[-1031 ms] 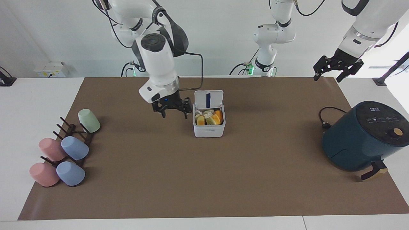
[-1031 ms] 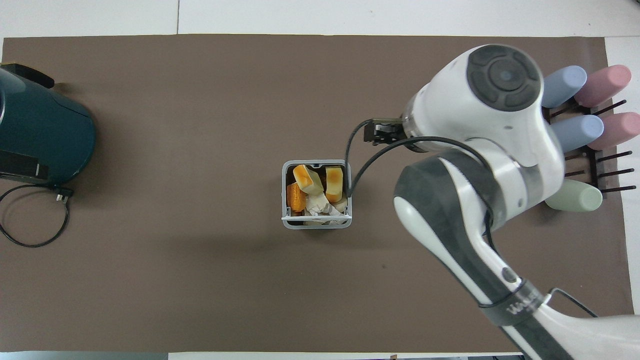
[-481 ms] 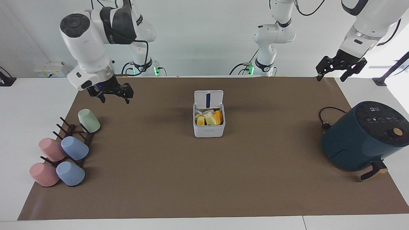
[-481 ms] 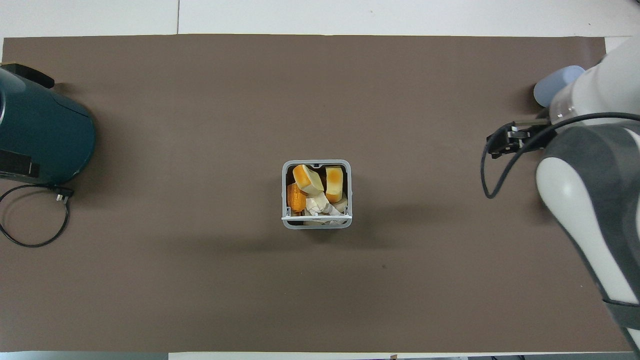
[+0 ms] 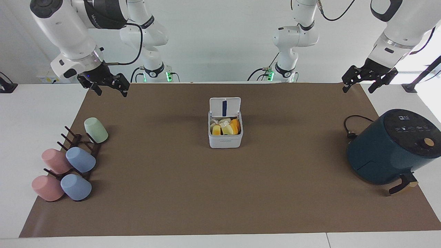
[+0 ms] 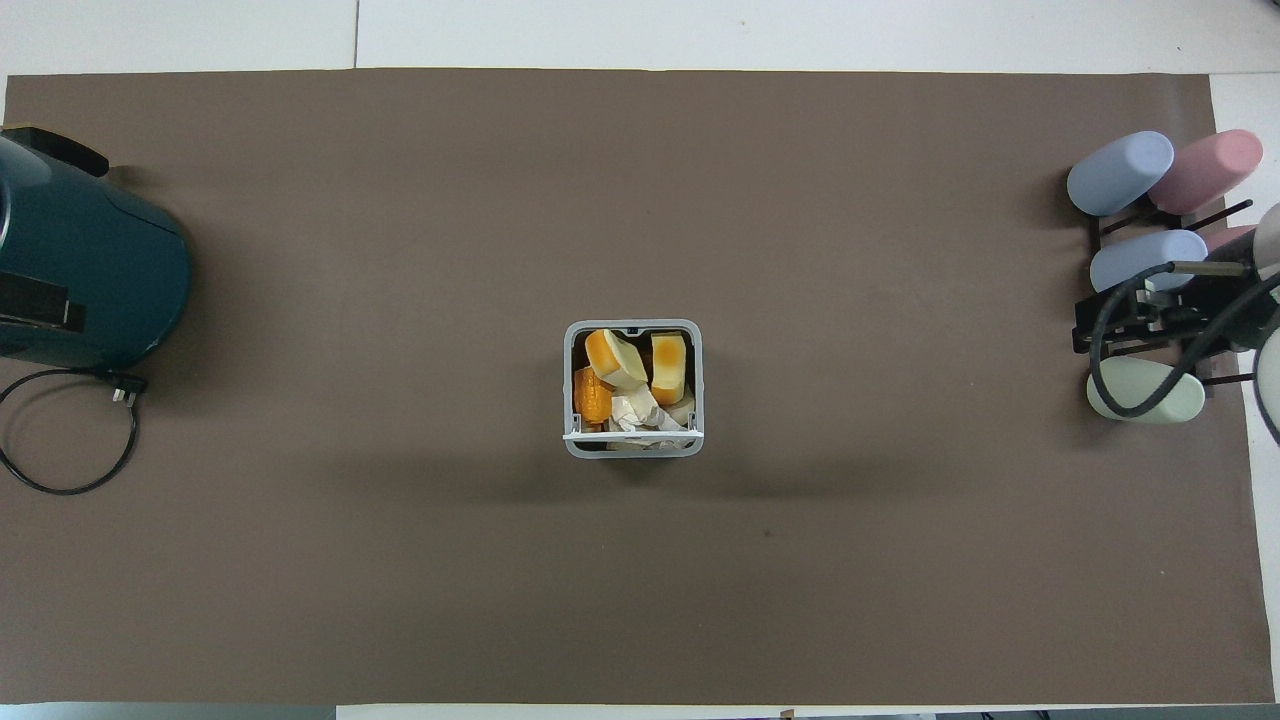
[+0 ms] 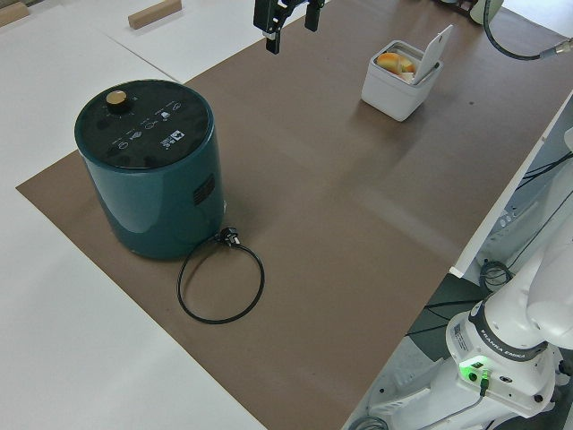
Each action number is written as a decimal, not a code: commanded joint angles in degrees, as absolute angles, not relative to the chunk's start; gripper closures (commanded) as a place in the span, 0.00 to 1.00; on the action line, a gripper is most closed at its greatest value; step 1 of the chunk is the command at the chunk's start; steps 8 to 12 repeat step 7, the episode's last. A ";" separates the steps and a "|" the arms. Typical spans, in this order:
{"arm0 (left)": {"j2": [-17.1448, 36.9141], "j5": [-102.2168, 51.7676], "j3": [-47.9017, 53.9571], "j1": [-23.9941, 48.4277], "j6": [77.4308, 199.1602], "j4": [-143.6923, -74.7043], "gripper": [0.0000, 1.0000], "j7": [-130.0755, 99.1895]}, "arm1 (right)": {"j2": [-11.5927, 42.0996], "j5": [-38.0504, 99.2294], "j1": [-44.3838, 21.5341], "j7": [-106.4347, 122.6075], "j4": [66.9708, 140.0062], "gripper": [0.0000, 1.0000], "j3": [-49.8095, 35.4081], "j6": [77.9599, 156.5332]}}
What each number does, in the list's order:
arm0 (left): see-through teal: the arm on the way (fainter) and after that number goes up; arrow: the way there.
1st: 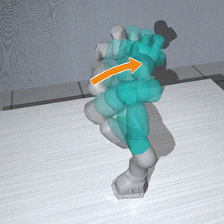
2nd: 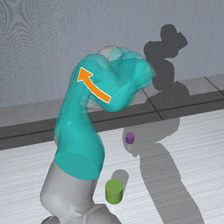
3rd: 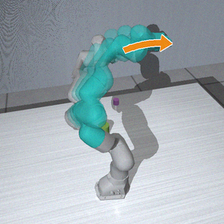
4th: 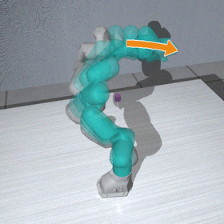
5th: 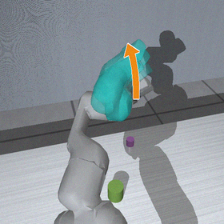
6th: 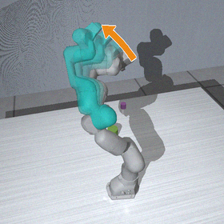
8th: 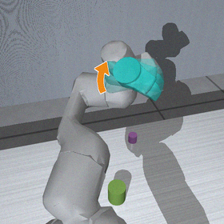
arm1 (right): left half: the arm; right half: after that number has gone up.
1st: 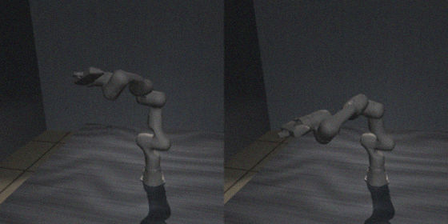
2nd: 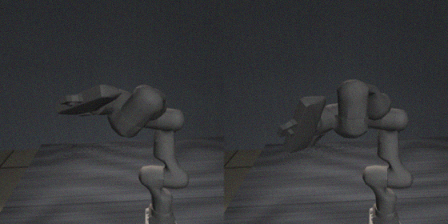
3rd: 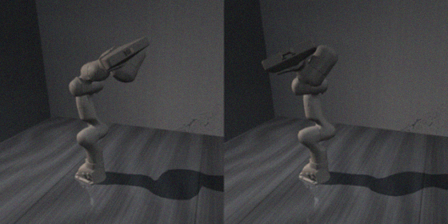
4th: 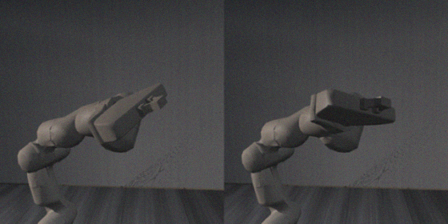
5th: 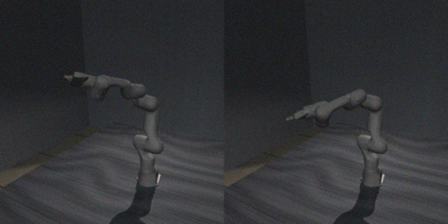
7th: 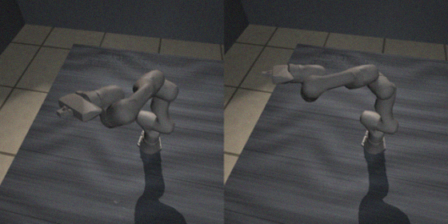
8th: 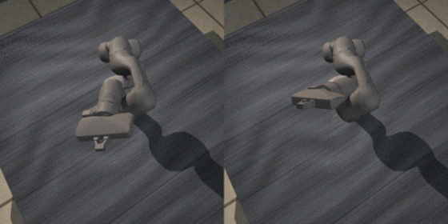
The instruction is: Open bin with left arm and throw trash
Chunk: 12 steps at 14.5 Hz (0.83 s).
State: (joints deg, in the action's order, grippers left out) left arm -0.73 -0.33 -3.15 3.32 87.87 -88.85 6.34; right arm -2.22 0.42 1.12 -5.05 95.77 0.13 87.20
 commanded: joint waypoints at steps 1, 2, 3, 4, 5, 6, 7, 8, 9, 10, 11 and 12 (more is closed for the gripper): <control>-1.14 -0.88 -3.08 3.08 86.66 -88.15 0.00 5.45 | -1.50 1.23 1.58 -3.52 96.06 0.00 0.79 90.25; -1.23 -0.88 -3.08 3.08 86.66 -88.15 0.00 5.45 | -0.01 1.23 1.58 -3.25 95.80 0.00 0.97 90.00; -1.23 -0.88 -3.08 3.08 86.66 -88.24 0.00 5.45 | 1.57 1.14 1.76 -2.56 95.28 0.00 0.88 89.39; -1.23 -0.88 -3.08 3.08 86.66 -88.24 0.00 5.45 | 1.67 0.97 1.76 -2.37 94.14 0.00 1.49 88.78; -1.23 -0.88 -3.08 3.08 86.66 -88.24 0.00 5.45 | 1.58 0.97 1.67 -2.37 93.87 0.00 2.10 88.77; -1.23 -0.88 -3.08 3.08 86.66 -88.33 0.00 5.45 | 1.41 0.88 1.84 -2.29 93.95 0.00 2.28 88.77; -1.23 -0.88 -3.08 3.08 86.66 -88.33 0.00 5.45 | 1.67 0.79 2.11 -2.02 93.61 0.00 2.29 88.25; -1.23 -0.88 -3.08 3.08 86.66 -88.33 0.00 5.45 | 1.67 0.79 2.11 -2.02 93.61 0.00 2.29 88.25; -1.23 -0.88 -3.08 3.08 86.66 -88.33 0.00 5.45 | 1.67 0.79 2.11 -2.02 93.61 0.00 2.29 88.25; -1.23 -0.88 -3.08 3.08 86.66 -88.33 0.00 5.45 | 1.67 0.79 2.11 -2.02 93.61 0.00 2.29 88.25; -1.23 -0.88 -3.08 3.08 86.66 -88.33 0.00 5.45 | 1.67 0.79 2.11 -2.02 93.61 0.00 2.29 88.25; -1.23 -0.88 -3.08 3.08 86.66 -88.33 0.00 5.45 | 1.67 0.79 2.11 -2.02 93.61 0.00 2.29 88.25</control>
